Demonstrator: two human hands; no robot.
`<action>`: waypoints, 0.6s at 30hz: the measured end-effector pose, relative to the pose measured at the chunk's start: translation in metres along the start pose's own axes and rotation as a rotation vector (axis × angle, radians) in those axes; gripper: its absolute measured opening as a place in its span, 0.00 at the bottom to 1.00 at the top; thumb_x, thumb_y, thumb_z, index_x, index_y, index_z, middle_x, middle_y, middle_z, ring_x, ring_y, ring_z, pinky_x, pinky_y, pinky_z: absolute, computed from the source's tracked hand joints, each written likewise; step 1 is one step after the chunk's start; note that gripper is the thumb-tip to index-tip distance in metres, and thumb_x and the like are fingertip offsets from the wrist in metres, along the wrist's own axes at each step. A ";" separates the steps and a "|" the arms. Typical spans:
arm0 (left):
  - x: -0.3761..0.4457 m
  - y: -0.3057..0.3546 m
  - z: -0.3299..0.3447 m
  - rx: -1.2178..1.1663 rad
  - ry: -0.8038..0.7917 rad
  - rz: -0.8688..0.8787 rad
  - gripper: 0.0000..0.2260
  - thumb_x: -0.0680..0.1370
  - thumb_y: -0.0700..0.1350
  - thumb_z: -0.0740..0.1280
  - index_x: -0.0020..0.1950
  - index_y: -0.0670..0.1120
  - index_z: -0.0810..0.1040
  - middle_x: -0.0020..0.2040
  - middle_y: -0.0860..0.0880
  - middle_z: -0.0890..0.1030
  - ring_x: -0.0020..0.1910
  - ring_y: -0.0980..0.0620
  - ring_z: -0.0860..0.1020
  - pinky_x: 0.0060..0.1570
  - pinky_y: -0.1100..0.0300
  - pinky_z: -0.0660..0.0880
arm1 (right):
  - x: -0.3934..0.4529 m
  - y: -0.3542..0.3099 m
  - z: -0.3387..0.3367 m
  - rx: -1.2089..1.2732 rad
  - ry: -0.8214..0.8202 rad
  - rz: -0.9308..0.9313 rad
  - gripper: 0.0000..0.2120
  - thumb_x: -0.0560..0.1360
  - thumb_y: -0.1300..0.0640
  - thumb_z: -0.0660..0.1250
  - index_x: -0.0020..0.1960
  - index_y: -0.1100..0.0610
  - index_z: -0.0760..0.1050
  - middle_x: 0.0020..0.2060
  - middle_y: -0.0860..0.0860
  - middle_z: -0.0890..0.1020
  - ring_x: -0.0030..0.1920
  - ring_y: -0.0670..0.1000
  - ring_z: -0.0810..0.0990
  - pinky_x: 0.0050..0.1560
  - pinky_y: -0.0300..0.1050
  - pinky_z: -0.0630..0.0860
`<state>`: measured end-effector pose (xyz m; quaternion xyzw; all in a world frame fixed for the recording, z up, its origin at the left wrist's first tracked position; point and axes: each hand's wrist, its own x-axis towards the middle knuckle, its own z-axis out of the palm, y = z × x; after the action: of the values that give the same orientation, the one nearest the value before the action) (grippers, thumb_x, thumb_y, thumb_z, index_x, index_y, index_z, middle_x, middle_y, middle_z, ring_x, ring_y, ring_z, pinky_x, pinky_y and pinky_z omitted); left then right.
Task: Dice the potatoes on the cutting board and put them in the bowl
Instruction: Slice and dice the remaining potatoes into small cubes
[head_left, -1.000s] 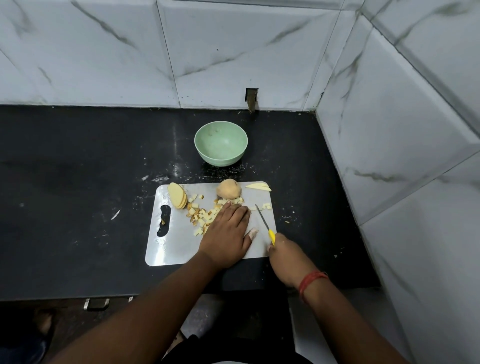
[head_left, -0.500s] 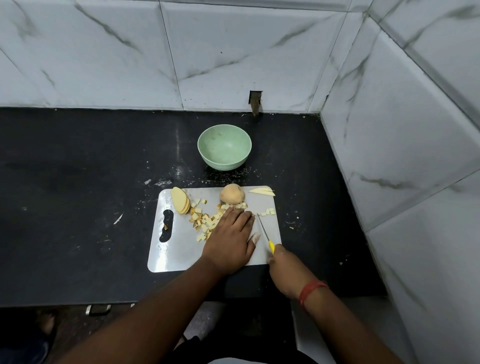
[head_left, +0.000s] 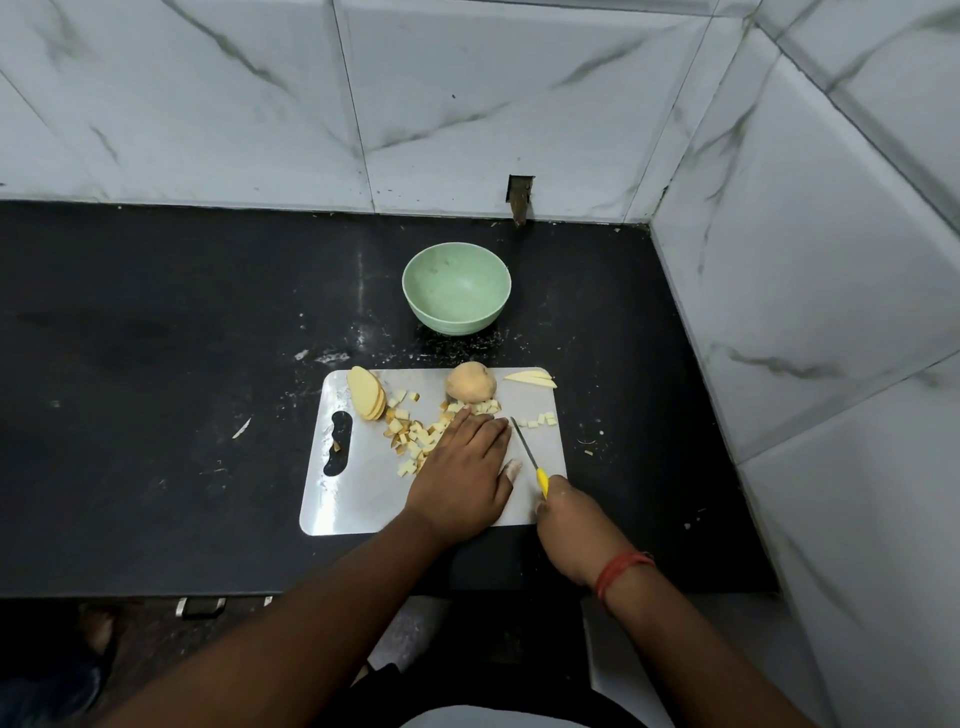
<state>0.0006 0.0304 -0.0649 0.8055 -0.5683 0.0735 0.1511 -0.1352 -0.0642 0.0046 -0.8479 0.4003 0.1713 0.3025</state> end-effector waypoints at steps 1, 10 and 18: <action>0.000 0.000 0.000 -0.001 -0.007 -0.003 0.24 0.84 0.54 0.59 0.73 0.39 0.75 0.69 0.44 0.77 0.71 0.45 0.72 0.78 0.47 0.60 | 0.001 -0.001 0.000 -0.003 -0.004 0.006 0.10 0.81 0.61 0.54 0.60 0.61 0.67 0.52 0.61 0.79 0.52 0.60 0.79 0.49 0.47 0.73; 0.000 0.001 -0.003 0.004 -0.011 -0.014 0.23 0.84 0.53 0.59 0.71 0.39 0.77 0.68 0.43 0.78 0.70 0.44 0.73 0.77 0.46 0.62 | -0.019 0.019 -0.003 0.148 -0.075 0.001 0.08 0.81 0.56 0.57 0.56 0.59 0.71 0.48 0.57 0.79 0.46 0.55 0.78 0.44 0.42 0.69; 0.000 -0.001 -0.008 -0.054 0.103 -0.009 0.20 0.84 0.52 0.59 0.66 0.40 0.81 0.66 0.43 0.79 0.68 0.44 0.74 0.80 0.46 0.57 | -0.017 0.041 -0.022 0.543 0.035 0.027 0.07 0.78 0.51 0.58 0.44 0.52 0.69 0.32 0.50 0.73 0.28 0.48 0.68 0.29 0.43 0.63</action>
<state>0.0015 0.0332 -0.0576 0.7988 -0.5579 0.0990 0.2021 -0.1771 -0.0893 0.0147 -0.7332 0.4479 0.0469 0.5096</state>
